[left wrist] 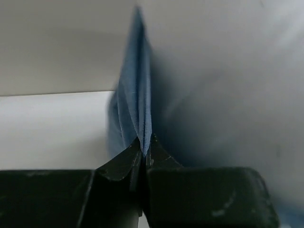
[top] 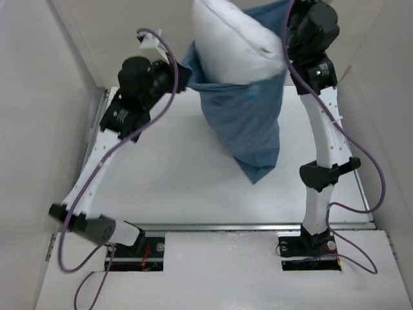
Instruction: Put the pillow into the pillowcase
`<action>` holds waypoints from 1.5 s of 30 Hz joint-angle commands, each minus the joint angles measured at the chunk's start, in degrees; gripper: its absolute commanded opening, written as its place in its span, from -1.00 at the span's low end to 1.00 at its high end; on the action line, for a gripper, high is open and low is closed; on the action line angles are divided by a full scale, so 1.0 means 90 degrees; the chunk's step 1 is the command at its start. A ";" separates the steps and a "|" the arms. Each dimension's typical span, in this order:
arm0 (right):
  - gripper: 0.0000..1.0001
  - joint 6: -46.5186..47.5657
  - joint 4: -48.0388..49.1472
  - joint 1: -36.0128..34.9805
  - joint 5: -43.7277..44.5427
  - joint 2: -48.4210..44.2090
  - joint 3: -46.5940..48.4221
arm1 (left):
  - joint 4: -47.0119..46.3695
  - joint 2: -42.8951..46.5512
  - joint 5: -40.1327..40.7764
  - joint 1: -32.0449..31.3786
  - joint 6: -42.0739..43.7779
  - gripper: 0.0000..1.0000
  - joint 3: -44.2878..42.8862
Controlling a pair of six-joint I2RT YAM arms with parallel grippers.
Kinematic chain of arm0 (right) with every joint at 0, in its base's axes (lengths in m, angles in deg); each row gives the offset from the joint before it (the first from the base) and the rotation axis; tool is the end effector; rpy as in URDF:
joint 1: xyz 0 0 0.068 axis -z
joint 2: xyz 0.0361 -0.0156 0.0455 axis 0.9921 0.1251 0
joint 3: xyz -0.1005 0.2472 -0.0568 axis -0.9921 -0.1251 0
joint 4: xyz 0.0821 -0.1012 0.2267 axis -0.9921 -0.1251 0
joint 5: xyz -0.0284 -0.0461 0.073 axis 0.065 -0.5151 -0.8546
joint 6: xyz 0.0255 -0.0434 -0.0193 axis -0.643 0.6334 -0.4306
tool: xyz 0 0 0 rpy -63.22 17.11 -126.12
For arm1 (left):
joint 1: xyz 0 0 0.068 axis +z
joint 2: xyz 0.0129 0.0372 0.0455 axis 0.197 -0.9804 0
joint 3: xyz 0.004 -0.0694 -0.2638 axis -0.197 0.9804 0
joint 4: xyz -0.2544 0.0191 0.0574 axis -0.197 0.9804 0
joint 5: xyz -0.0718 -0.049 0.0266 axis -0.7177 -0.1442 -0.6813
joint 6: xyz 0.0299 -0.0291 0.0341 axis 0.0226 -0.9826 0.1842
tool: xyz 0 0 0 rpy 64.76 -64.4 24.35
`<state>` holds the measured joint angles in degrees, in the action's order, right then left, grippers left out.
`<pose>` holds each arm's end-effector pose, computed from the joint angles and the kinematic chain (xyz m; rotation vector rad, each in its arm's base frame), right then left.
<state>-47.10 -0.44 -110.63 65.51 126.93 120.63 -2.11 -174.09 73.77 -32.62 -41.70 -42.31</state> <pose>0.3265 0.1511 0.6102 0.1526 1.1994 0.0322 0.2963 -0.1164 0.5281 0.0538 1.5412 -0.5829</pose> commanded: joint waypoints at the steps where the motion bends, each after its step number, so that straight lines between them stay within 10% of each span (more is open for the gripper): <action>1: -1.00 0.0514 0.1934 0.1105 0.2441 -0.0612 -0.0293 | -0.2149 0.2133 -0.1085 -0.0908 0.0412 -1.00 0.0966; 6: -1.00 0.0699 0.2417 0.1605 0.2539 -0.1329 -0.1316 | -0.2514 0.1477 -0.0609 -0.1056 0.0588 -1.00 0.0600; 14: -1.00 0.1784 0.3246 0.1606 0.1984 -0.1229 -0.0766 | -0.0599 -0.1897 -0.0656 -0.0841 0.0168 -1.00 -0.3249; 25: -1.00 0.1716 0.1997 -0.0833 -0.1228 -0.1064 -0.1888 | -0.1067 -0.0893 -0.0092 -0.0227 -0.0720 -1.00 -0.0014; 31: -1.00 0.0091 0.1414 -0.1724 -0.1102 -0.0723 -0.4270 | -0.0289 0.0073 0.0934 0.0329 -0.1743 0.96 0.2128; 38: -0.99 -0.1360 0.0211 -0.1783 -0.4458 -0.0664 -0.6440 | -0.0110 0.1157 0.1307 0.0448 -0.2498 0.97 0.4628; 42: -0.02 -0.1633 0.0257 -0.1783 -0.5438 -0.1111 -0.7104 | -0.0110 0.1490 0.1248 0.0448 -0.2634 0.76 0.5701; 43: 0.92 -0.1634 0.0365 -0.1783 -0.5594 -0.1297 -0.7270 | -0.0110 0.1491 0.1248 0.0448 -0.2634 0.65 0.5840; 45: 1.00 -0.1712 0.0531 -0.1783 -0.5595 -0.1919 -0.7661 | -0.0353 0.1579 0.1190 0.0448 -0.2634 0.56 0.6065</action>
<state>-58.97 1.50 -126.56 22.76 119.83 53.64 -2.28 -162.77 83.98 -28.51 -63.82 10.41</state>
